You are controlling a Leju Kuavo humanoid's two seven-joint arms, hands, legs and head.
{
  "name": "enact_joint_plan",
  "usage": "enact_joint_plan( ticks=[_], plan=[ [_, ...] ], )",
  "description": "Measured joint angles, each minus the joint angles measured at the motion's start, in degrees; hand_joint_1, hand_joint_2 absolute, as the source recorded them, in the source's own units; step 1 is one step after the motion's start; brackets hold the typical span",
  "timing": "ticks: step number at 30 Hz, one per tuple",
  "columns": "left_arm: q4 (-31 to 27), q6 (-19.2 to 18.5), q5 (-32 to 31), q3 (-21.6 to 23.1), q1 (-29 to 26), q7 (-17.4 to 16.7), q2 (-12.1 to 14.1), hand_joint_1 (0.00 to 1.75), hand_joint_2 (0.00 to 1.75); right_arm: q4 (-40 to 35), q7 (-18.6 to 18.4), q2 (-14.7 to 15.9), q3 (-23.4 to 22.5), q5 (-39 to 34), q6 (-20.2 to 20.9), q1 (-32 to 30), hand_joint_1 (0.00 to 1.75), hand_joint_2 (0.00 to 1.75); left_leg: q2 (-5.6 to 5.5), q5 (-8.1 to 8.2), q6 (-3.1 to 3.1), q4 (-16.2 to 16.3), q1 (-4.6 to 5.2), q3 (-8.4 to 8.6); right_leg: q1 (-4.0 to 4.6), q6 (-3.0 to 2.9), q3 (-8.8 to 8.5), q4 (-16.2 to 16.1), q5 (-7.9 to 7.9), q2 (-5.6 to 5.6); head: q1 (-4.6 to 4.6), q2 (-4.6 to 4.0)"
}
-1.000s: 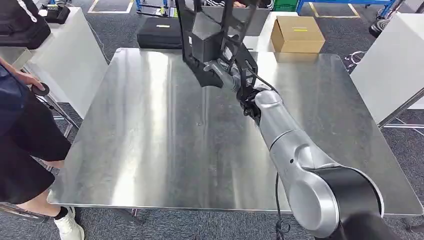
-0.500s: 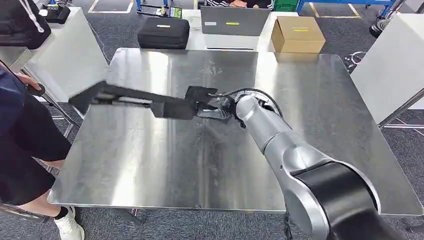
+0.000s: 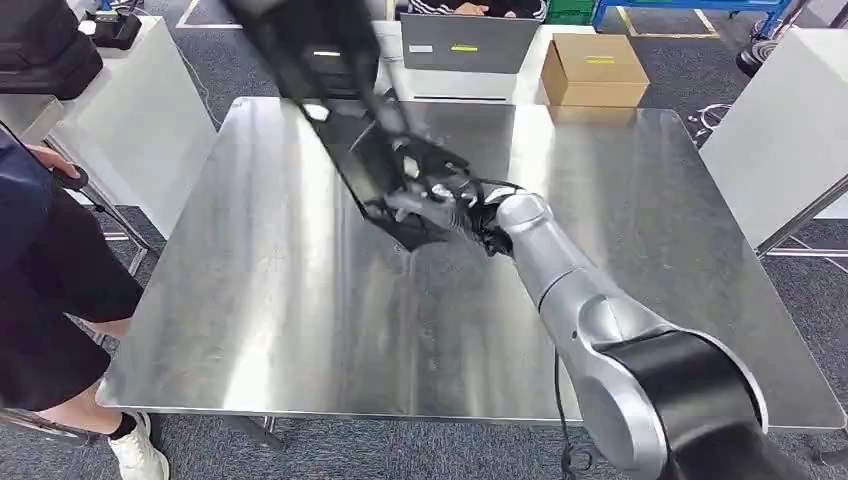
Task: Take the parts from the cabinet and place them on the table.
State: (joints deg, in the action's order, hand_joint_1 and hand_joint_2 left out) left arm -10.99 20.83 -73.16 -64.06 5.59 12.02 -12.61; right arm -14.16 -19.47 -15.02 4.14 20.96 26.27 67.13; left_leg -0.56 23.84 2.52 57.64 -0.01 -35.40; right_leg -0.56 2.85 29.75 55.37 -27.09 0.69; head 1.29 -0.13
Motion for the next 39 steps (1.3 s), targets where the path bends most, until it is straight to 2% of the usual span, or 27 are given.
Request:
enact_joint_plan(
  ticks=[1,3,4,6,8,11,13,17,19,22,24,28,30,35,39],
  plan=[
    [0.0,0.0,0.0,0.0,0.0,0.0,0.0,0.0,1.75,0.0,0.1,0.1,-1.8,0.5,-0.2,0.2,0.0,0.0,-0.04,0.0,0.0,0.0,0.02,0.01,-0.01,0.0,-0.06,0.0,0.0,-0.04,-0.02,0.0],
    [0.0,0.0,0.1,-0.1,0.0,-0.1,0.0,0.0,1.75,0.0,0.9,0.0,-5.6,-2.2,-3.9,-0.2,0.0,0.0,0.01,0.01,0.0,0.0,0.02,-0.06,0.0,0.01,-0.02,0.0,0.01,-0.02,0.0,0.0],
    [0.0,0.0,0.2,-0.1,0.0,-0.1,0.0,0.0,1.75,0.0,1.9,-0.1,-7.7,-5.1,-6.6,-0.5,0.0,0.0,0.02,0.01,0.0,0.0,0.03,-0.09,-0.01,0.01,0.05,0.0,0.01,-0.01,-0.07,0.0],
    [0.0,0.2,0.8,-0.4,0.0,0.0,0.0,0.0,1.75,0.0,5.1,-0.4,-14.1,-13.6,-15.4,-0.5,0.0,0.0,-0.09,0.01,0.0,0.0,0.01,-0.15,-0.01,0.0,0.08,0.0,-0.01,-0.11,-0.02,0.0],
    [0.0,0.5,1.2,-0.8,0.0,0.6,-0.1,0.0,1.75,0.0,7.0,-0.6,-20.1,-18.9,-20.4,-0.2,0.0,0.0,-0.24,0.01,0.0,0.0,0.01,-0.14,-0.01,-0.01,0.06,0.0,-0.05,-0.21,-0.07,0.0],
    [0.0,1.1,1.4,-1.0,0.0,1.1,-0.2,0.0,1.75,0.0,9.6,-0.2,-26.4,-21.6,-21.6,-0.3,0.0,0.0,-0.06,0.02,-0.01,0.0,0.05,-0.21,-0.02,0.02,0.12,0.0,0.0,-0.11,-0.07,0.0],
    [0.0,1.3,1.7,-1.1,0.1,1.2,-0.2,0.0,1.75,0.0,10.9,-0.1,-28.8,-22.0,-21.4,-0.3,0.0,0.0,0.09,0.02,-0.01,0.0,0.05,-0.19,-0.02,0.02,0.14,0.0,0.01,0.02,-0.07,0.0],
    [0.0,1.5,1.7,-1.4,0.1,1.6,-0.2,0.0,1.75,0.0,15.7,0.9,-33.1,-26.7,-19.7,-0.2,0.0,0.0,-0.05,0.02,-0.01,0.0,0.01,-0.19,-0.01,0.01,0.14,0.0,-0.01,-0.1,-0.07,0.0],
    [0.0,1.9,1.7,-1.4,0.1,1.7,-0.3,0.0,1.75,0.0,16.3,1.5,-35.1,-27.6,-23.0,-0.3,0.0,0.0,-0.06,0.02,-0.01,0.0,0.0,-0.19,0.0,0.01,0.12,0.0,-0.01,-0.1,-0.09,0.0],
    [0.0,1.9,1.7,-1.5,0.1,1.9,-0.3,0.0,1.75,0.0,15.1,2.9,-36.6,-26.9,-29.9,-2.0,0.0,0.0,-0.05,0.03,-0.02,0.0,0.01,-0.2,0.0,0.0,0.1,0.0,-0.03,-0.1,-0.04,0.0],
    [0.0,1.9,1.7,-1.6,0.1,1.9,-0.3,0.0,1.75,0.0,14.5,3.5,-37.3,-26.5,-31.5,-3.9,0.0,0.0,0.03,0.05,-0.01,0.0,0.05,-0.2,-0.01,0.02,0.14,0.0,-0.01,-0.04,-0.07,0.0],
    [0.0,1.9,1.7,-1.6,0.2,2.1,-0.3,0.0,1.75,0.3,9.8,4.7,-37.5,-23.4,-34.9,-8.4,0.0,0.0,-0.05,0.05,0.0,0.0,0.04,-0.19,-0.01,0.01,0.12,0.0,-0.02,-0.09,-0.07,0.0],
    [0.0,1.9,1.7,-1.6,0.2,2.1,-0.3,0.0,1.75,0.4,8.6,5.1,-37.3,-22.3,-35.1,-10.9,0.0,0.0,-0.05,0.05,0.0,0.0,0.03,-0.21,-0.01,0.01,0.11,0.0,-0.02,-0.1,-0.07,0.0],
    [0.0,2.0,1.5,-1.6,0.3,1.8,-0.3,0.0,1.75,0.4,7.6,5.8,-35.0,-16.9,-35.2,-11.3,0.0,0.0,0.06,0.37,-0.08,0.0,0.0,0.39,0.0,0.01,0.12,0.0,-0.28,0.02,-0.07,0.0],
    [0.0,2.0,1.1,-1.6,0.3,1.1,-0.3,0.0,1.75,0.4,8.6,6.0,-31.2,-12.0,-32.5,-11.5,0.0,0.0,-0.02,0.38,-0.06,0.0,0.01,0.51,0.0,-0.05,-0.07,0.0,-0.33,-0.04,-0.07,0.0]
  ],
)
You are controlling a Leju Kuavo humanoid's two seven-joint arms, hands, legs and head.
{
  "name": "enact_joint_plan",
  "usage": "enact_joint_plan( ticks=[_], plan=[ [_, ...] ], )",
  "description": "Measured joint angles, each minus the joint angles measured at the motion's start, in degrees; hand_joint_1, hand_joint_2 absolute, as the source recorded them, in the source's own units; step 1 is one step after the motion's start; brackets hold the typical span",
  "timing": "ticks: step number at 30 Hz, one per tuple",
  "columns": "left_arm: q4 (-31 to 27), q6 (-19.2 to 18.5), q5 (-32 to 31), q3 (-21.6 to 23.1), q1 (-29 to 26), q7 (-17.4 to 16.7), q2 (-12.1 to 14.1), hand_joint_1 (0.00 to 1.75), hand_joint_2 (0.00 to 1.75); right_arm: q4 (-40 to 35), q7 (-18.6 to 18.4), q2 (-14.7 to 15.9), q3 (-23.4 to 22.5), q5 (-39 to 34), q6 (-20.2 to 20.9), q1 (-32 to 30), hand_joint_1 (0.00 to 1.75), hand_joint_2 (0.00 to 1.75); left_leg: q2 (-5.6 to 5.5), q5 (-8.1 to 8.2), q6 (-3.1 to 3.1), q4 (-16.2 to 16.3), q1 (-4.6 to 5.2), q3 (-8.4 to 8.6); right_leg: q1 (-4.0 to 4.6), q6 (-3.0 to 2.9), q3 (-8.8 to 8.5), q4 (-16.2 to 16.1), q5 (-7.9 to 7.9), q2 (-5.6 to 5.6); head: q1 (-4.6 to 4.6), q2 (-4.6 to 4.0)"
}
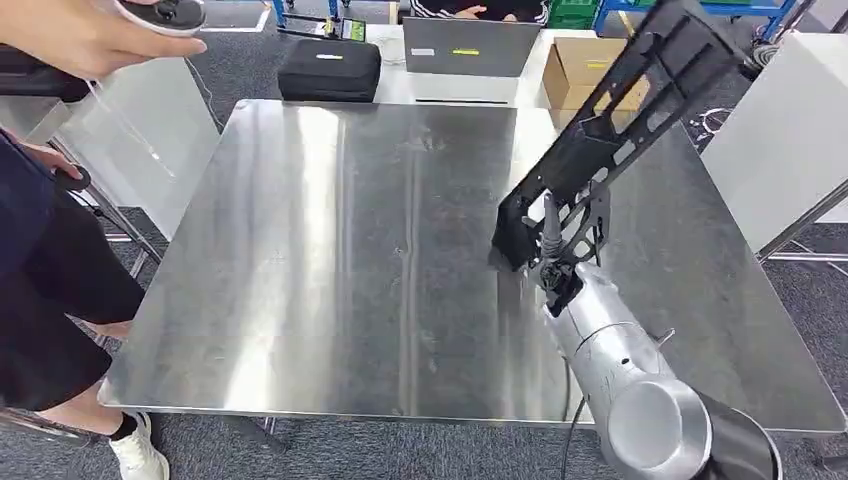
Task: Take the parts from the cabinet and place them on the table.
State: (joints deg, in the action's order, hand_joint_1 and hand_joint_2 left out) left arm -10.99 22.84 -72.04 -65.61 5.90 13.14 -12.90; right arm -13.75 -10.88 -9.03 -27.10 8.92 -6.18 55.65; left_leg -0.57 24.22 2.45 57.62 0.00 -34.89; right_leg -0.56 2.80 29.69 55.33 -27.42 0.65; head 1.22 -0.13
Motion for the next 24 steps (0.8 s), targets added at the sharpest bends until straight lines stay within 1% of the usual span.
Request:
enact_joint_plan(
  ticks=[2,4,6,13,18,19,24],
  plan=[
    [0.0,-0.1,-0.1,0.0,0.0,-0.2,0.0,0.0,1.75,0.0,1.6,0.2,2.0,1.2,2.0,-0.4,0.0,0.0,0.01,-0.02,0.02,0.0,0.02,-0.02,0.0,0.02,-0.01,0.0,0.03,0.01,0.0,0.0],
    [0.0,-0.2,-0.1,0.0,0.0,-0.2,0.0,0.0,1.75,0.0,2.8,0.3,3.4,2.2,2.9,-0.6,0.0,0.0,0.01,-0.07,0.08,0.0,0.06,-0.09,-0.02,0.05,-0.41,0.0,0.06,0.01,0.0,0.0],
    [0.0,-0.5,-0.1,0.0,0.0,-0.1,0.0,0.0,1.75,0.0,3.6,0.5,4.8,3.0,3.5,-0.8,0.0,0.0,0.02,-0.12,0.12,0.0,0.09,-0.13,-0.04,0.1,-0.4,0.0,0.1,0.01,0.02,0.0],
    [0.0,-0.7,-0.1,0.0,0.0,0.0,0.0,0.0,1.75,0.0,4.1,0.9,7.0,3.6,4.0,-0.8,0.0,0.0,0.02,-0.07,0.11,0.0,0.08,-0.18,-0.03,0.08,-0.31,0.0,0.07,0.01,-0.02,0.0],
    [0.0,-0.8,-0.1,0.0,0.0,0.3,0.0,0.0,1.75,0.0,4.9,1.2,8.6,5.6,5.7,-0.8,0.0,0.0,0.05,-0.07,0.11,0.0,0.07,-0.21,-0.02,0.08,-0.29,0.0,0.07,0.01,-0.02,0.0],
    [0.0,-0.8,-0.1,0.0,0.0,0.3,0.0,0.0,1.75,0.0,5.0,1.2,8.9,5.7,6.0,-0.9,0.0,1.75,0.05,-0.07,0.11,0.0,0.07,-0.21,-0.02,0.08,-0.29,0.0,0.07,0.01,0.0,0.0],
    [0.0,-0.8,-0.1,0.0,0.0,0.3,0.0,0.0,1.75,0.0,6.8,1.3,10.0,6.2,7.3,-0.8,0.0,1.75,0.03,-0.07,0.11,0.0,0.08,-0.24,-0.03,0.08,-0.28,0.0,0.07,0.01,0.0,0.0]
  ],
)
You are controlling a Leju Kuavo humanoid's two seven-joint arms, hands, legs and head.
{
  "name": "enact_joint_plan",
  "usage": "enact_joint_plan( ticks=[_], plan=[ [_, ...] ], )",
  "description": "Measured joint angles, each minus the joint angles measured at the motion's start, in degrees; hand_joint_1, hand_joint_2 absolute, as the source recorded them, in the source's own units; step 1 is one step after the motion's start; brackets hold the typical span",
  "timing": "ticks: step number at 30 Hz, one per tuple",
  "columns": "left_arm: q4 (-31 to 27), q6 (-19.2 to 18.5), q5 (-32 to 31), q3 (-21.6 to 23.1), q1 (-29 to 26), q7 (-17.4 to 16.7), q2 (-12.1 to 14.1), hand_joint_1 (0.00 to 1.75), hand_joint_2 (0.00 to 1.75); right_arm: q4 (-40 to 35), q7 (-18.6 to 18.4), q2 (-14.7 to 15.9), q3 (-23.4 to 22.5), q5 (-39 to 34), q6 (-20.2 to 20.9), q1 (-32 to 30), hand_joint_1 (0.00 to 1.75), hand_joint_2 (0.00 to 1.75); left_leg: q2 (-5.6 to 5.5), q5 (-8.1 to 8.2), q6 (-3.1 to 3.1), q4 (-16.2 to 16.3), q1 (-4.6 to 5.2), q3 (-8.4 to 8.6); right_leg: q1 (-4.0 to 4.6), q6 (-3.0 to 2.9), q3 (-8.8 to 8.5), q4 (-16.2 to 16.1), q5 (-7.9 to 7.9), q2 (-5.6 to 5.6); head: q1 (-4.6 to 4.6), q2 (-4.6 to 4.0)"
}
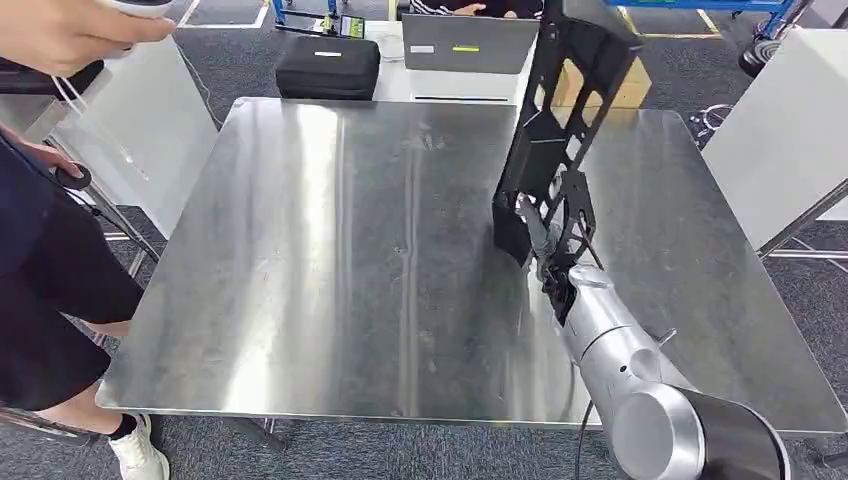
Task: Take the parts from the cabinet and place them on the table.
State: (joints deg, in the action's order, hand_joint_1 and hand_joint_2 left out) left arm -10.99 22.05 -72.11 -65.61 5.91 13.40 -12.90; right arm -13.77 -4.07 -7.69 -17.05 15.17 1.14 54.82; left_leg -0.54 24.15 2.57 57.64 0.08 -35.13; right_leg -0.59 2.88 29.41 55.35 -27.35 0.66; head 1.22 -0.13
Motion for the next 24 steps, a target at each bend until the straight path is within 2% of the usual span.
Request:
enact_joint_plan(
  ticks=[21,22,24],
  plan=[
    [0.0,0.2,-0.1,0.0,0.0,-0.3,0.0,0.0,1.75,-0.1,1.7,0.1,1.5,0.6,0.6,0.0,0.0,1.75,0.0,0.0,0.0,0.0,0.0,-0.01,0.0,0.0,0.0,0.0,0.0,0.0,0.0,0.0],
    [0.0,0.2,-0.1,0.0,0.0,-0.3,0.0,0.0,1.75,-0.1,1.7,0.1,1.7,0.7,0.7,0.0,0.0,0.0,0.0,0.0,0.0,0.0,0.0,-0.01,0.0,0.0,0.0,0.0,0.0,0.0,0.0,0.0],
    [0.0,0.2,-0.1,0.0,0.0,-0.4,0.0,0.0,1.75,-0.1,1.9,0.1,1.9,0.8,0.7,0.0,0.0,0.0,0.0,0.0,0.0,0.0,0.0,-0.01,0.0,0.0,0.0,0.0,0.0,0.0,-0.02,0.0]
  ],
)
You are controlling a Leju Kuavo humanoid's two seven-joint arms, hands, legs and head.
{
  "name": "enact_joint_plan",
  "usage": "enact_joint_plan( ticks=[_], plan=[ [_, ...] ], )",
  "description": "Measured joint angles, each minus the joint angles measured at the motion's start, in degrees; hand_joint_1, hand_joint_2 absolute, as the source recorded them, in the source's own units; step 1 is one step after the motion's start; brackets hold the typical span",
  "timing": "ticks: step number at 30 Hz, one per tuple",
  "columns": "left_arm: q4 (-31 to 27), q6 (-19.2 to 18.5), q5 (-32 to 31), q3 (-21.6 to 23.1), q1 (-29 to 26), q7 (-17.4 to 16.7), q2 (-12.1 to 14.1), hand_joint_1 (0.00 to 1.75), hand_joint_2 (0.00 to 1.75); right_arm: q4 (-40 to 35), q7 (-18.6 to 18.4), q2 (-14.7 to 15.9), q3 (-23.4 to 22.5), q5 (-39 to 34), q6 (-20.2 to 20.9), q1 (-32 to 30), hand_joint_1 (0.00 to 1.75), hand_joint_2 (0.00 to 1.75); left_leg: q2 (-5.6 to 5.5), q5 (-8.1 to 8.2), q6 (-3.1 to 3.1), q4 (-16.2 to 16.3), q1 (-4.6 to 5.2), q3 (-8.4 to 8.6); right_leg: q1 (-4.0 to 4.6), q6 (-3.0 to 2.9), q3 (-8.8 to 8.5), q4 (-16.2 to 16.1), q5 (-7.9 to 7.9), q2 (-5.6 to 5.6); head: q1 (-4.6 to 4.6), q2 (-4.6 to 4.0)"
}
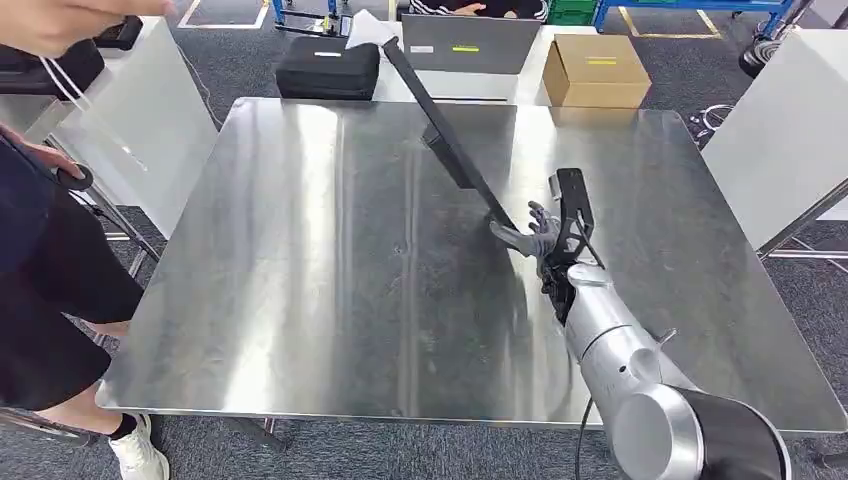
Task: Take the parts from the cabinet and place them on the table.
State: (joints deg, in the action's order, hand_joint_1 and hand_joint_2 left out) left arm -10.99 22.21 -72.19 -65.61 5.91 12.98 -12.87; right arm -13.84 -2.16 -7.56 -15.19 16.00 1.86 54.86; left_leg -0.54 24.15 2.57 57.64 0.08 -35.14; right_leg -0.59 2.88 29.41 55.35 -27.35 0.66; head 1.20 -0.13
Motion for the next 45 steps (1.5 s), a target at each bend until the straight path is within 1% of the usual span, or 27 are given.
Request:
enact_joint_plan(
  ticks=[8,13,16,19,22,27,31,33,35,38,39,40,43,45],
  plan=[
    [0.0,0.0,0.0,0.0,0.0,-0.1,0.0,0.0,1.75,0.0,0.5,0.0,0.7,0.2,0.3,0.1,0.0,0.0,0.0,0.0,0.0,0.0,0.0,0.0,0.0,0.0,0.0,0.0,0.0,0.0,0.02,0.0],
    [0.0,0.0,-0.3,0.0,0.0,-0.1,0.0,0.0,1.75,-0.2,2.3,0.0,1.3,1.6,0.6,0.4,0.0,0.0,0.0,0.0,0.0,0.0,0.0,0.0,0.0,0.0,0.0,0.0,0.0,0.0,0.02,0.0],
    [0.0,-0.2,-0.3,0.0,0.0,-0.1,0.0,0.0,1.75,-0.5,3.6,0.0,2.4,2.7,1.9,1.1,0.0,0.0,0.01,0.0,0.0,0.0,0.0,0.0,0.0,0.0,0.0,0.0,0.0,0.0,0.02,0.0],
    [0.0,-0.4,-0.3,0.0,0.0,-0.1,0.2,0.0,1.75,-0.9,5.8,-0.1,3.5,3.2,4.2,2.2,0.0,0.0,0.0,0.0,0.0,0.0,0.0,-0.01,0.0,0.0,-0.01,0.0,0.0,0.0,0.02,0.0],
    [0.0,-0.5,-0.3,0.0,0.0,-0.1,0.2,0.0,1.75,-1.4,7.4,-0.4,4.8,4.0,5.7,3.7,0.0,0.0,0.01,-0.01,0.0,0.0,0.0,0.0,0.0,0.0,0.0,0.0,0.0,0.0,0.0,0.0],
    [0.0,-0.6,-0.3,0.0,0.0,-0.1,0.2,0.0,1.75,-1.7,8.2,-0.9,6.2,4.0,6.1,5.0,0.0,0.0,-0.01,0.0,0.0,0.0,0.0,0.0,0.0,0.0,0.0,0.0,0.0,0.0,0.02,0.0],
    [0.0,-0.6,-0.1,0.0,0.0,0.0,0.3,0.0,1.75,-2.2,10.5,-1.2,6.5,2.7,7.9,5.2,0.0,0.0,0.0,0.0,0.0,0.0,0.0,-0.01,0.0,0.0,0.0,0.0,0.0,0.0,0.02,0.0],
    [0.0,-0.6,0.0,0.0,0.0,0.0,0.3,0.0,1.75,-2.4,10.9,-1.5,6.6,2.3,8.5,5.5,0.0,0.0,0.0,0.0,0.0,0.0,0.0,-0.01,0.0,0.0,0.0,0.0,0.0,0.0,0.0,0.0],
    [0.0,-1.7,0.1,0.0,0.0,0.3,0.5,0.0,1.75,-2.6,12.0,-1.8,6.6,0.9,10.6,5.7,0.0,0.0,-0.01,-0.01,0.0,0.0,0.0,-0.01,0.0,0.0,0.0,0.0,0.0,0.0,0.02,0.0],
    [0.0,-2.9,0.3,0.0,0.0,0.5,1.0,0.0,1.75,-3.2,14.4,-2.5,6.6,-2.5,15.5,6.1,0.0,0.0,0.01,-0.01,0.0,0.0,-0.01,0.0,0.01,0.0,0.0,0.0,0.0,0.0,0.0,0.0],
    [0.0,-3.1,0.3,0.0,0.0,0.5,1.2,0.0,1.75,-3.6,15.4,-2.8,6.6,-4.3,18.3,6.1,0.0,0.0,0.01,-0.01,0.0,0.0,-0.02,0.0,0.01,0.0,0.0,0.0,0.0,0.0,0.02,0.0],
    [0.0,-3.1,0.3,0.0,0.0,0.5,1.3,0.0,1.75,-3.9,16.1,-3.0,6.6,-5.4,20.1,6.2,0.0,0.0,0.0,-0.01,0.0,0.0,-0.04,-0.01,0.01,0.0,0.01,0.0,0.0,0.0,0.02,0.0],
    [0.0,-3.2,0.4,0.0,-0.1,0.5,1.4,0.0,1.75,-4.7,17.5,-3.5,6.6,-7.7,23.6,6.4,0.0,0.0,-0.01,-0.01,0.0,0.0,-0.04,-0.01,0.01,-0.01,0.01,0.0,-0.01,-0.01,0.02,0.0],
    [0.0,-3.2,0.8,-0.2,-0.1,0.5,1.4,0.0,1.75,-6.0,19.3,-3.7,7.5,-9.9,27.2,6.0,0.0,0.0,0.01,0.0,0.0,0.0,-0.04,-0.02,0.01,-0.01,0.02,0.0,-0.01,0.0,0.02,0.0]
  ],
)
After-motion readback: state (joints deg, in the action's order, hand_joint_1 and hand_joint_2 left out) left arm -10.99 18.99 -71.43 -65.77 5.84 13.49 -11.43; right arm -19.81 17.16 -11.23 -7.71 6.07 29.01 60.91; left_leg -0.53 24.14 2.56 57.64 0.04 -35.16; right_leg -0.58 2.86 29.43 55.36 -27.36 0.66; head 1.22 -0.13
